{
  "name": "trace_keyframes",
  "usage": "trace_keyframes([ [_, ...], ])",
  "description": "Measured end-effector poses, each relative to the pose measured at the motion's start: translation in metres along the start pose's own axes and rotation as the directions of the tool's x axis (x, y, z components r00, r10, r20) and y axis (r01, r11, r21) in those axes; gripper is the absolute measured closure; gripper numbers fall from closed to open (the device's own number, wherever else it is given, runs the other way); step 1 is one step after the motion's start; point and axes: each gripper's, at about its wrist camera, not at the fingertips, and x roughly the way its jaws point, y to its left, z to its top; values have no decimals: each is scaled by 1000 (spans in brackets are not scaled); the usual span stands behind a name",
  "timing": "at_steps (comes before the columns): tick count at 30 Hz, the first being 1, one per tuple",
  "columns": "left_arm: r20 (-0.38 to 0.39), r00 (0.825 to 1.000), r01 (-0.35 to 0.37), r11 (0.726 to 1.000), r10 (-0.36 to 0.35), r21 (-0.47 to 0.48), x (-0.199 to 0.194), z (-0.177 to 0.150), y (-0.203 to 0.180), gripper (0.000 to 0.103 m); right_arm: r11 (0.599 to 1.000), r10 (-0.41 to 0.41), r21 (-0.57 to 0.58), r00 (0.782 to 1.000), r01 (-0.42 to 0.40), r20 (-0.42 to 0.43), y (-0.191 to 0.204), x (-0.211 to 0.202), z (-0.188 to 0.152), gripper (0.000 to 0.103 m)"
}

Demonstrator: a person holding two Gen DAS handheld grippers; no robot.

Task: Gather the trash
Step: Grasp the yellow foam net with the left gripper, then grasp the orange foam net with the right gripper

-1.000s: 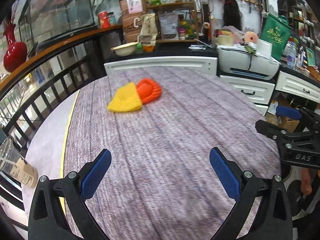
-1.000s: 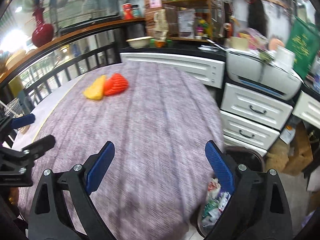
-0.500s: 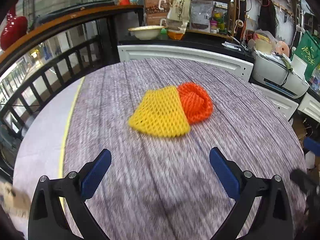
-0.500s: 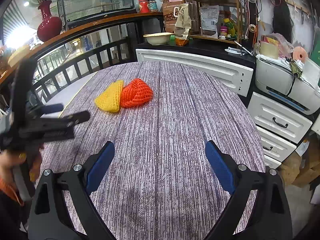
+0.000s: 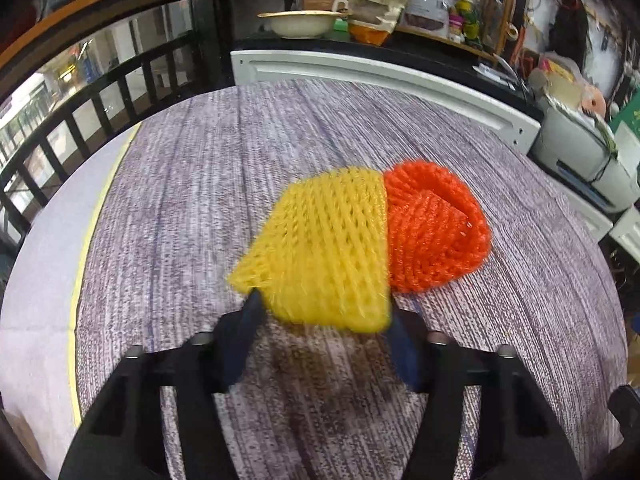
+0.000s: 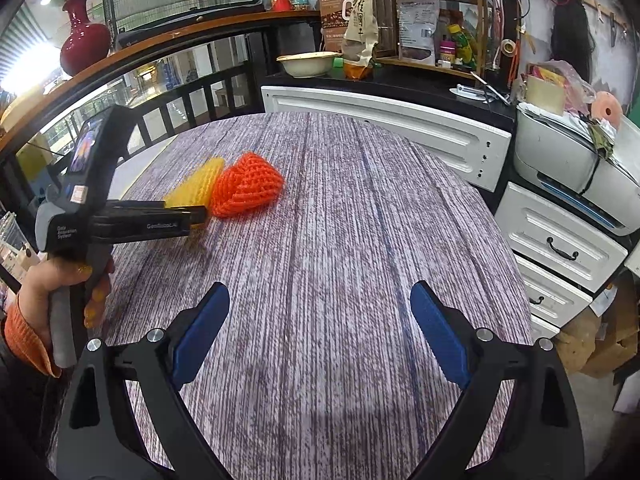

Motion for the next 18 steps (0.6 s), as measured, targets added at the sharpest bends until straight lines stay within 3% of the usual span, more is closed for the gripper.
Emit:
trace_keyframes([
  [2,15,1000,28,999,-27,-27,-4,-1,7,76,1000,12,-1,1000,-12,0,4,7,6,12],
  [4,31,999,29,999,-28,-33,-8,-1,9,84,999,31,-8,1000,-31,-3,12,17,15,12],
  [9,71,997,22,998,-18,-55,-23,5,15,85,996,92,3,995,-92,-28,28,47,40,12],
  [16,90,996,2,998,5,-70,-43,2,27,85,995,91,-28,991,-95,-98,54,100,68,13],
  [18,75,997,-3,997,9,-78,-44,-2,33,85,995,92,-25,988,-96,-126,59,114,71,20],
])
